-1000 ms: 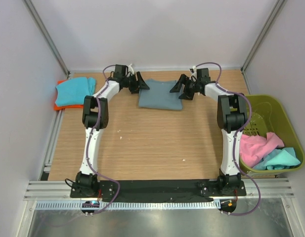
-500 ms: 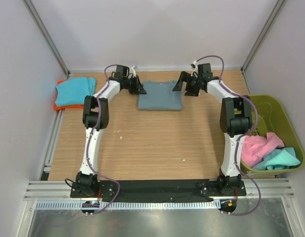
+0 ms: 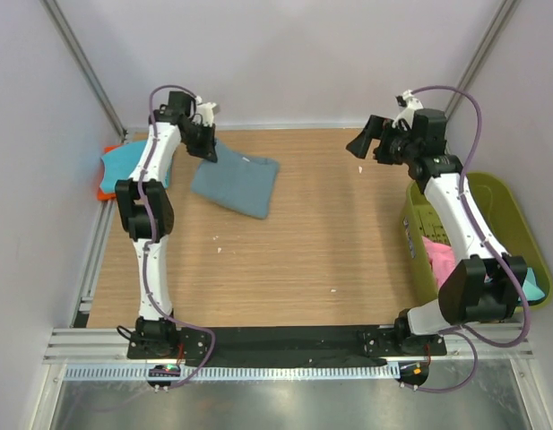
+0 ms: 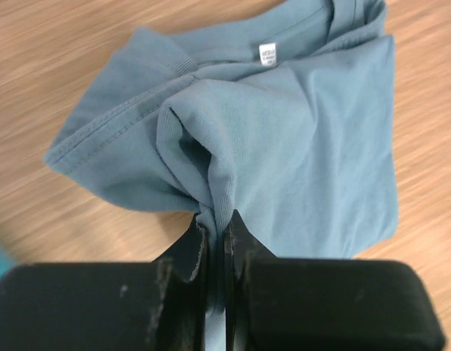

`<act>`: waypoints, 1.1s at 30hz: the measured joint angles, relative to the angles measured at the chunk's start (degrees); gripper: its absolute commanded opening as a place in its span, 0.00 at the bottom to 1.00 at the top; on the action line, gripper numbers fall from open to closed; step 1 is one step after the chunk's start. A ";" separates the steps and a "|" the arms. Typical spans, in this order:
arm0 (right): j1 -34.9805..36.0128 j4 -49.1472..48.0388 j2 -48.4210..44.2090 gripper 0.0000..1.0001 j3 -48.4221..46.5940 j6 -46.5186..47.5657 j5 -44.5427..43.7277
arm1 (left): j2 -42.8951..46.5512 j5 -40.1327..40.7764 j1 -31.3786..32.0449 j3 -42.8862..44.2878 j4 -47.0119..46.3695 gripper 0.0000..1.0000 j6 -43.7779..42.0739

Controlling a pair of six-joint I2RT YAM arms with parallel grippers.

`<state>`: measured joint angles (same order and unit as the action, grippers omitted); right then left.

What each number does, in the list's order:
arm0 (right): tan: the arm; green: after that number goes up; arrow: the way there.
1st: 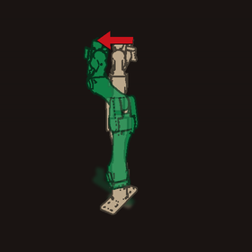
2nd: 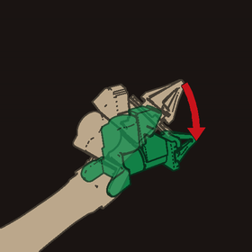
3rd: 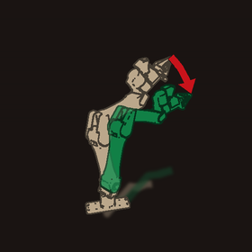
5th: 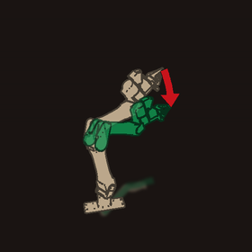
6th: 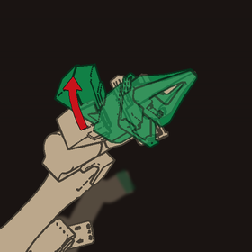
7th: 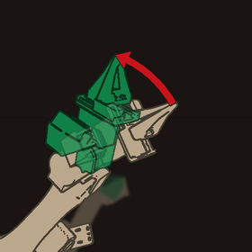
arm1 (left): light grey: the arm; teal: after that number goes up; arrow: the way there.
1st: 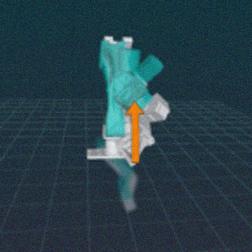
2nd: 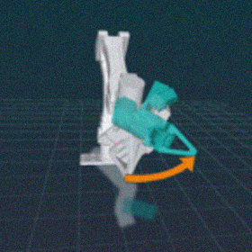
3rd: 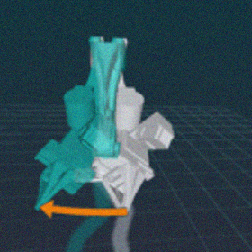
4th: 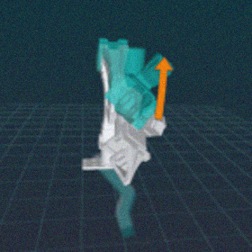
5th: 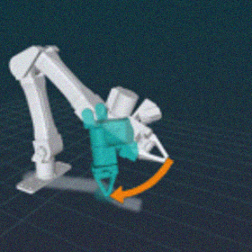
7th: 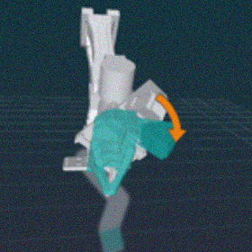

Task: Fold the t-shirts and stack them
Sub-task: Neatly place the folded tshirt to the corner

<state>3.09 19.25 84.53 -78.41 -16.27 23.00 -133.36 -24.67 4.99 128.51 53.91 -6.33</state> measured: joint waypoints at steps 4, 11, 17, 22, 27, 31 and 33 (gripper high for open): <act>-1.97 0.52 -4.52 1.00 6.97 -0.96 1.14 | -0.26 6.19 -2.78 8.11 9.29 0.00 -5.25; -9.42 -0.74 -9.27 0.98 15.17 -6.27 5.62 | 2.54 18.93 -3.43 10.97 10.97 0.00 -10.80; -12.72 -2.38 -11.17 0.98 18.03 -9.35 7.91 | 2.62 26.34 -4.33 10.88 10.12 0.00 -12.37; -14.01 -4.63 -11.52 0.97 19.52 -12.31 9.62 | 2.62 30.14 -6.69 11.67 8.57 0.00 -13.42; -15.50 -5.73 -11.78 0.96 20.35 -13.92 10.40 | 2.62 32.87 -10.82 15.04 6.45 0.00 -13.99; -16.37 -6.86 -12.68 0.96 22.05 -14.95 10.82 | 2.62 33.70 -13.55 17.40 4.33 0.00 -14.19; -16.90 -7.06 -13.38 0.96 23.10 -15.67 10.97 | 2.62 33.77 -14.47 17.77 3.17 0.00 -14.64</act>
<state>-13.80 12.19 71.16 -55.31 -31.94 33.98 -130.74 9.10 -9.47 146.28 57.08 -20.97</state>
